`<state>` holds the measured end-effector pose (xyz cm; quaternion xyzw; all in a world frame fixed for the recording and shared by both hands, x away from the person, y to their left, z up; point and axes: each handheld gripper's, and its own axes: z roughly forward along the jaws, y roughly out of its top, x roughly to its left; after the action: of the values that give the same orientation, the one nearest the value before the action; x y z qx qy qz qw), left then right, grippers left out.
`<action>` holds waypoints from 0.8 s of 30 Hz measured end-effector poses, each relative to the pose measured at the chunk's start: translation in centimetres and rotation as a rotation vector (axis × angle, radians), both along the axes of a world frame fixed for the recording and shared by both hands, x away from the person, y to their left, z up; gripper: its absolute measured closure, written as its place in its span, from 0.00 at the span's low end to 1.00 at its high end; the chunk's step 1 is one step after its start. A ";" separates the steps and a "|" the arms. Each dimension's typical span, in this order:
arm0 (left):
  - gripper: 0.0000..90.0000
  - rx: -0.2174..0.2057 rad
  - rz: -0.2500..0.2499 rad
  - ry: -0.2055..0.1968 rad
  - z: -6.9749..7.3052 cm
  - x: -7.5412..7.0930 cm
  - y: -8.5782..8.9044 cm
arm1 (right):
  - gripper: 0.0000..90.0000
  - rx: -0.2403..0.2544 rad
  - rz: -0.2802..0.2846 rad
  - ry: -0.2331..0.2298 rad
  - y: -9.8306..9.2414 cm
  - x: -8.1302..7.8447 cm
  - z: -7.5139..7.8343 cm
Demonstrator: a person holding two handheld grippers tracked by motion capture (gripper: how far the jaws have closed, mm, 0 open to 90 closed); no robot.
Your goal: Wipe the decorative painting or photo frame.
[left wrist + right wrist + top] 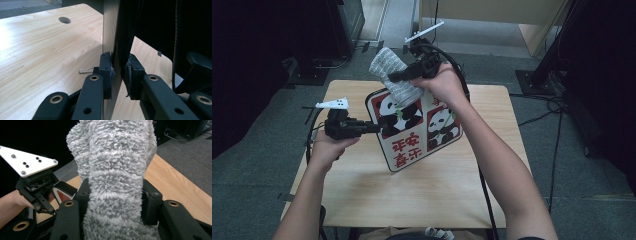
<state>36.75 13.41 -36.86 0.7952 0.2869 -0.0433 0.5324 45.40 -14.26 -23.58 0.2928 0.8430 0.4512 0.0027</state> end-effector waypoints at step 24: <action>0.87 0.001 -0.002 -0.004 0.0 0.0 0.0 | 0.61 -0.003 -0.043 0.008 -2.2 0.7 0.1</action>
<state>36.72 13.42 -36.87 0.7958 0.2850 -0.0419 0.5326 46.07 -16.50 -23.49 0.3128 0.8372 0.4486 0.0096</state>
